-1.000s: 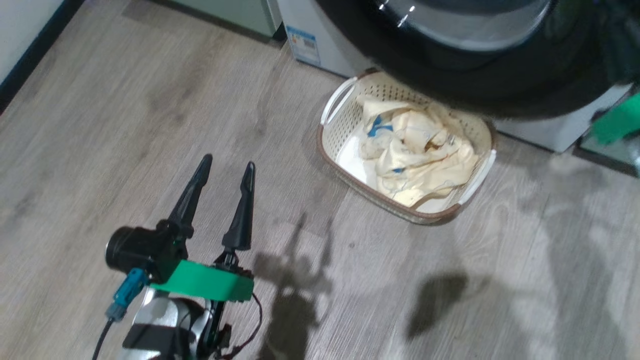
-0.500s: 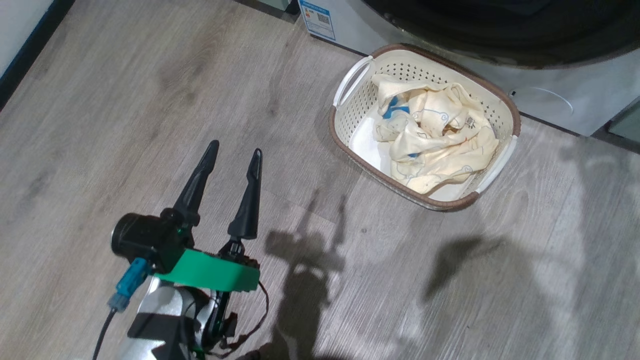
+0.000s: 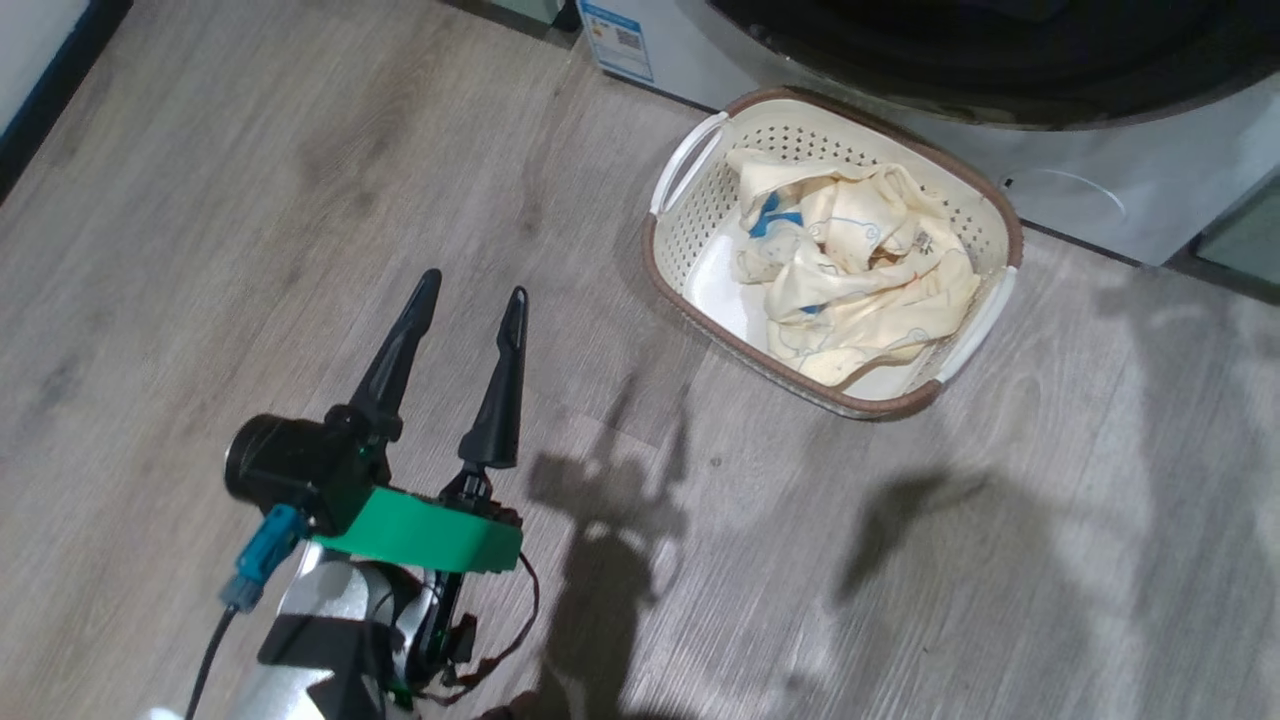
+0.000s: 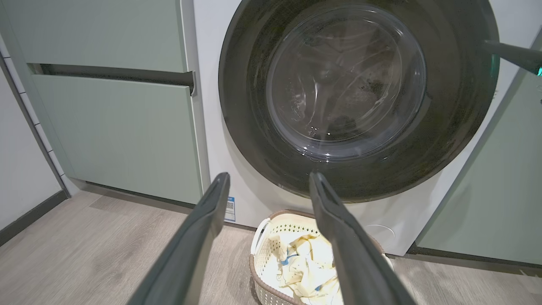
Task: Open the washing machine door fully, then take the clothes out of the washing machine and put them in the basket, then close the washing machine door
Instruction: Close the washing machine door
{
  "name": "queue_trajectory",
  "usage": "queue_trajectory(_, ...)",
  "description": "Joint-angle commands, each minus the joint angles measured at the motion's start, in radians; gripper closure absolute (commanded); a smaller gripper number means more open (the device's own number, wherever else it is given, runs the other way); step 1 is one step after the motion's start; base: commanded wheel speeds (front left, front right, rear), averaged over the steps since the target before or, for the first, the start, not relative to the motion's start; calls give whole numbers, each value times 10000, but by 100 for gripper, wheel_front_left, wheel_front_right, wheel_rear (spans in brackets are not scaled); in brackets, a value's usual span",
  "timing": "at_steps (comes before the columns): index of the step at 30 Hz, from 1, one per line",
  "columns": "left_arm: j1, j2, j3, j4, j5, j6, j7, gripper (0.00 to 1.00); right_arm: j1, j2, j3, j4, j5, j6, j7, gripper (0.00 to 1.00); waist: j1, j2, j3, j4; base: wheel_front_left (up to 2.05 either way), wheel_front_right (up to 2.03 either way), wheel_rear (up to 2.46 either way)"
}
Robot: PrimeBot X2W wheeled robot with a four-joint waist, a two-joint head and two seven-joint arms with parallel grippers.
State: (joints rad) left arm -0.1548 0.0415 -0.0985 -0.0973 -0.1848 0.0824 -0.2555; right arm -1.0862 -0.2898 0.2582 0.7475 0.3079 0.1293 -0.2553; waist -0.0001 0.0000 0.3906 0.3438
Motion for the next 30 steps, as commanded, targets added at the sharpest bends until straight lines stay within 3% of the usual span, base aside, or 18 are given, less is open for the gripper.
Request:
queue_trajectory(1,-213,91,401,-287,76,20,-63,0,123,181,101,-459,90,14,-62,100,1,0,-45,-65,0,0,0)
queue_trajectory(12,-23,89,585,-236,224,-102,-63,0,2861,255,-468,-2337,106,14,-63,100,1,0,-579,-761,0,0,0)
queue_trajectory(18,181,96,722,-156,349,-184,-63,0,4991,690,-1146,-3851,-165,14,-64,100,1,0,-1111,-1301,0,0,0)
queue_trajectory(19,237,99,753,-141,358,-190,-63,0,5340,816,-1260,-4085,-228,14,-64,84,1,0,-1204,-1398,0,0,0)
queue_trajectory(20,291,108,783,-128,368,-195,-63,0,5659,930,-1293,-4261,-285,14,-64,51,1,0,-1282,-1495,0,0,0)
queue_trajectory(21,336,120,788,-105,374,-224,-63,0,5925,1030,-1394,-4462,-378,14,-64,0,1,0,-1368,-1576,0,0,0)
queue_trajectory(30,678,275,873,160,352,-346,-63,0,7648,1753,-1679,-5599,-801,14,-64,0,1,0,-2132,-2288,0,0,0)
